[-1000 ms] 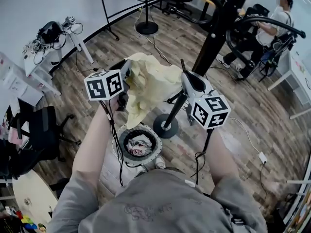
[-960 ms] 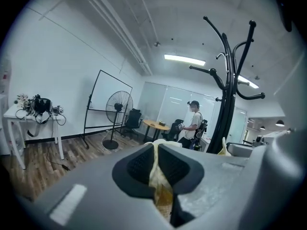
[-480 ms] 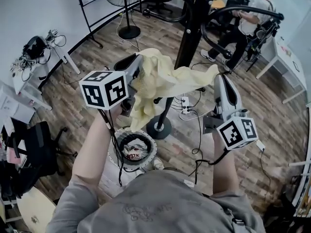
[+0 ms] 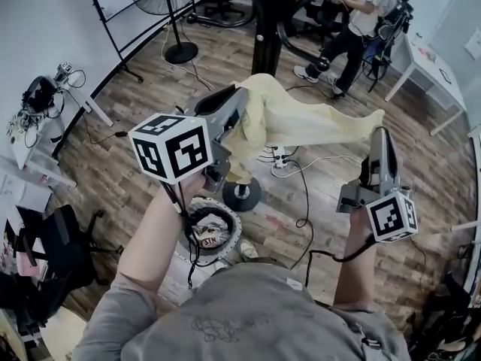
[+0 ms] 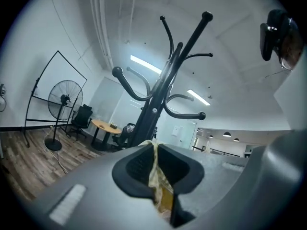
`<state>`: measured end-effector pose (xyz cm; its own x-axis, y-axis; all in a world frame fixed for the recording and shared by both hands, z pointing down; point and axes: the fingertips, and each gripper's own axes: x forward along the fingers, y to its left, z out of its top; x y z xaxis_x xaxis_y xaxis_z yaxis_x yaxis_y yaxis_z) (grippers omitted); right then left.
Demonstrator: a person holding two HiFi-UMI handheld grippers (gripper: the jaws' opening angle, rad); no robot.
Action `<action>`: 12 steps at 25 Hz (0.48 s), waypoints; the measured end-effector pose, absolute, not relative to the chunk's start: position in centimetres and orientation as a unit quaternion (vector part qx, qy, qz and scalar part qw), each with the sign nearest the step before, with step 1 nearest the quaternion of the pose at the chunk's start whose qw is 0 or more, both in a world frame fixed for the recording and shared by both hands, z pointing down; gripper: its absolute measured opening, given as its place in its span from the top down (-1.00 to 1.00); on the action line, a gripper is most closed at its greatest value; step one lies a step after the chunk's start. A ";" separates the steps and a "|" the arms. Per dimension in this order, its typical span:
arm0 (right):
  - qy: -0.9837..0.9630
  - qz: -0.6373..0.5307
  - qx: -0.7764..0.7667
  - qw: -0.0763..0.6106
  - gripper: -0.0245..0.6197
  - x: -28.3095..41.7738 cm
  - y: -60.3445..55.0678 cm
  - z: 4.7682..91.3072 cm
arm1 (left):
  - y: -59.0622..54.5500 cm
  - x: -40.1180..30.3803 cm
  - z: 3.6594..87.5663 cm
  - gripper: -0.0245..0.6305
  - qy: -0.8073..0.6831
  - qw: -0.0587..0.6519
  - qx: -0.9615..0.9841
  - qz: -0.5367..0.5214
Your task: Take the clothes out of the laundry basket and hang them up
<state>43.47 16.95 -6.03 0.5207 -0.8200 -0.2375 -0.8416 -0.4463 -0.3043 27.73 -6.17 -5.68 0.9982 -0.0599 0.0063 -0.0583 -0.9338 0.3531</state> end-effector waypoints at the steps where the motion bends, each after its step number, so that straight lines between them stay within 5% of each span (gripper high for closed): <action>1: 0.471 0.020 -0.858 0.204 0.79 44.0 18.0 -5.4 | -5.3 27.9 -5.4 0.83 -0.020 0.183 0.983 -0.001; 5: 0.409 -0.037 -0.878 0.248 0.79 45.6 21.3 -0.5 | -1.0 29.2 -2.1 0.83 0.017 0.190 0.981 0.036; 12: 0.424 -0.120 -0.877 0.192 0.79 44.3 22.0 7.6 | 3.1 29.9 5.9 0.83 0.021 0.198 0.973 0.115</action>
